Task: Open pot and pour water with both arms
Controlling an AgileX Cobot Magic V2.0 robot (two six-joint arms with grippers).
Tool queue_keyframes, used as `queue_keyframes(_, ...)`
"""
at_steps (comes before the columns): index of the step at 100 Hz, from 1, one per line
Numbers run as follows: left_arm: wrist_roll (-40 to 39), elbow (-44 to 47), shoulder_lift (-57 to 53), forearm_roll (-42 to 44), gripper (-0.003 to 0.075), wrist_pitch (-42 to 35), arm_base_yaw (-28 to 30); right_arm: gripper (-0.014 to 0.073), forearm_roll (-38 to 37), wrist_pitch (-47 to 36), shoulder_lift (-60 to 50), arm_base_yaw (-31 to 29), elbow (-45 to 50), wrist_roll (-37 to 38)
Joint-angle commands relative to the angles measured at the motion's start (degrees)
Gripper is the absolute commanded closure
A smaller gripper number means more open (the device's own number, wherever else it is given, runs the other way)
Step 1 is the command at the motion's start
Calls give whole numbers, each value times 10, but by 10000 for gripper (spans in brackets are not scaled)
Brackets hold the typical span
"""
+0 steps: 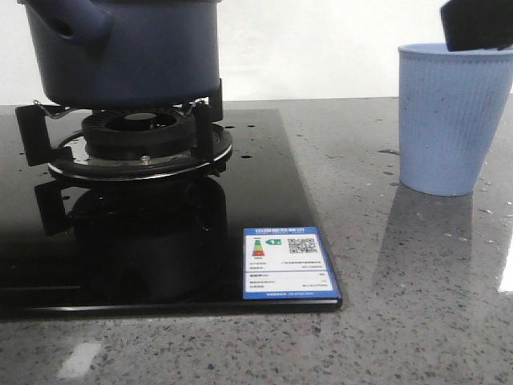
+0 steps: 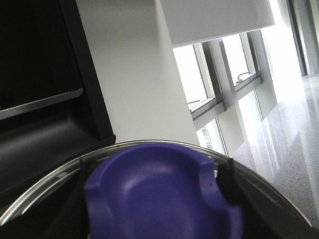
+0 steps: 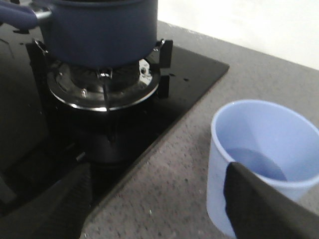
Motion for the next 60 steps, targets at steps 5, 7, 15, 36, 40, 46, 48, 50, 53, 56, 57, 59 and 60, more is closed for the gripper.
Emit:
queue_keyframes(5, -9, -20, -25, -39, 437, -8, 1, 111, -29, -81, -1, 1, -16, 1)
queue_keyframes(7, -9, -20, -25, -39, 437, -9, 1, 111, -35, -81, -1, -1, -16, 1)
queue_keyframes(15, -12, -20, -26, -38, 437, -9, 1, 111, -47, -67, -1, -21, -16, 1)
queue_keyframes(36, -24, -20, -26, -38, 437, -9, 1, 109, -18, -99, -1, -135, -16, 3)
queue_keyframes(40, -24, -20, -26, -38, 437, -9, 1, 108, -1, -111, -1, -150, -15, 3)
queue_keyframes(46, -24, -20, -26, -38, 437, -9, 1, 107, 6, -125, -1, -161, -10, 3)
queue_keyframes(48, -24, -20, -26, -38, 437, -9, 1, 106, 6, -131, -1, -164, -7, 3)
queue_keyframes(50, -24, -20, -26, -38, 437, -9, 1, 103, 7, -134, -1, -165, -5, 3)
queue_keyframes(53, -24, -20, -26, -38, 437, -9, 1, 101, 9, -135, -1, -165, -2, 3)
queue_keyframes(56, -24, -20, -26, -38, 437, -9, 1, 97, 15, -134, -1, -165, 0, 3)
queue_keyframes(57, -24, -20, -26, -38, 437, -9, 1, 96, 16, -134, -1, -165, 1, 3)
queue_keyframes(59, -24, -20, -26, -38, 437, -9, 1, 93, 21, -136, -1, -165, 3, 3)
queue_keyframes(60, -24, -20, -26, -38, 437, -9, 1, 89, 22, -136, -1, -165, 4, 3)
